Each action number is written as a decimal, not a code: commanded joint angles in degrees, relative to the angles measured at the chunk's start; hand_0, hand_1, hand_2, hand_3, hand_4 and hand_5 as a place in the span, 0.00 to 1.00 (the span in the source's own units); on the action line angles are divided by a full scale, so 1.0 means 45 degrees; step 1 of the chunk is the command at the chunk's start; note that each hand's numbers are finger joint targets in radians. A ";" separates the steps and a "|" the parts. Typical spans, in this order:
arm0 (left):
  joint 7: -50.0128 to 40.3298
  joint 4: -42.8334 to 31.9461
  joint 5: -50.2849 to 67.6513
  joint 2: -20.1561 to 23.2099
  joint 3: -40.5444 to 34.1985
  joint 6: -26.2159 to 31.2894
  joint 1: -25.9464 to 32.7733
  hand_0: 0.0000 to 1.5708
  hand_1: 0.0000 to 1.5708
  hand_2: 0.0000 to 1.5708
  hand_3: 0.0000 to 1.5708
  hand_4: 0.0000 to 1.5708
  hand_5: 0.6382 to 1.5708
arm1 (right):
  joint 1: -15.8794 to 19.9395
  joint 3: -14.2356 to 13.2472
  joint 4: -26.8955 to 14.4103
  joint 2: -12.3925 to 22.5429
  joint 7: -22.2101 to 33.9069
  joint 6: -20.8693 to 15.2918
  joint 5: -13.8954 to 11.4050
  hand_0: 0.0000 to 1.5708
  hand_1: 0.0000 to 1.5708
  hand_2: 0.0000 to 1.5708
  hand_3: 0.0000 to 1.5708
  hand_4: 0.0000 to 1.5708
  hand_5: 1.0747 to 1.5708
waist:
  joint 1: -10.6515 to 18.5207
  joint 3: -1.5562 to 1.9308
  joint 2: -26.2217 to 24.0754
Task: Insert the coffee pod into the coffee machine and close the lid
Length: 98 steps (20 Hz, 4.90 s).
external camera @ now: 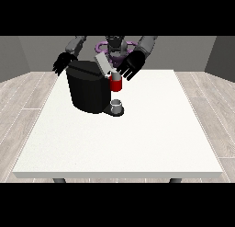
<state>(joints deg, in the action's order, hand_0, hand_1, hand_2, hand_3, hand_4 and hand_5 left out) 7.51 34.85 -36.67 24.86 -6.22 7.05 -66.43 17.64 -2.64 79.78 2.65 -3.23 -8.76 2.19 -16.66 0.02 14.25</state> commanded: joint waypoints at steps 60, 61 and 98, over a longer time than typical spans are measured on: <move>0.1287 0.0645 0.2277 -0.2258 -0.2271 0.1029 0.3042 0.00 0.00 0.00 0.00 0.16 1.00 | -0.2044 -0.1010 -0.1198 -0.0011 -0.0624 -0.0230 0.0611 0.00 0.00 0.00 0.00 0.27 1.00 | 0.2323 -0.0028 -0.3419; 0.0466 0.0587 0.2859 -0.3230 -0.2596 0.1125 0.3038 0.00 0.00 0.00 0.00 0.17 1.00 | -0.2541 -0.1017 -0.1689 -0.0281 -0.1080 -0.0611 0.0354 0.00 0.00 0.00 0.00 0.25 1.00 | 0.2680 -0.0016 -0.4051; -0.0286 0.6894 0.7486 -0.5513 -0.1681 0.1970 1.0573 0.00 0.00 0.00 0.00 0.00 1.00 | 0.0506 -0.0508 -0.0301 0.1767 0.1243 0.2636 0.0577 0.00 0.00 0.00 0.00 0.00 1.00 | 0.5575 -0.0001 -0.4496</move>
<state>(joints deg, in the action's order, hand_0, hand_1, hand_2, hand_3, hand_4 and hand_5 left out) 8.29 61.70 -4.68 0.80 -14.79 16.38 -21.23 17.60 -2.75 80.64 10.13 2.56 2.08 3.19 8.10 0.01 -8.17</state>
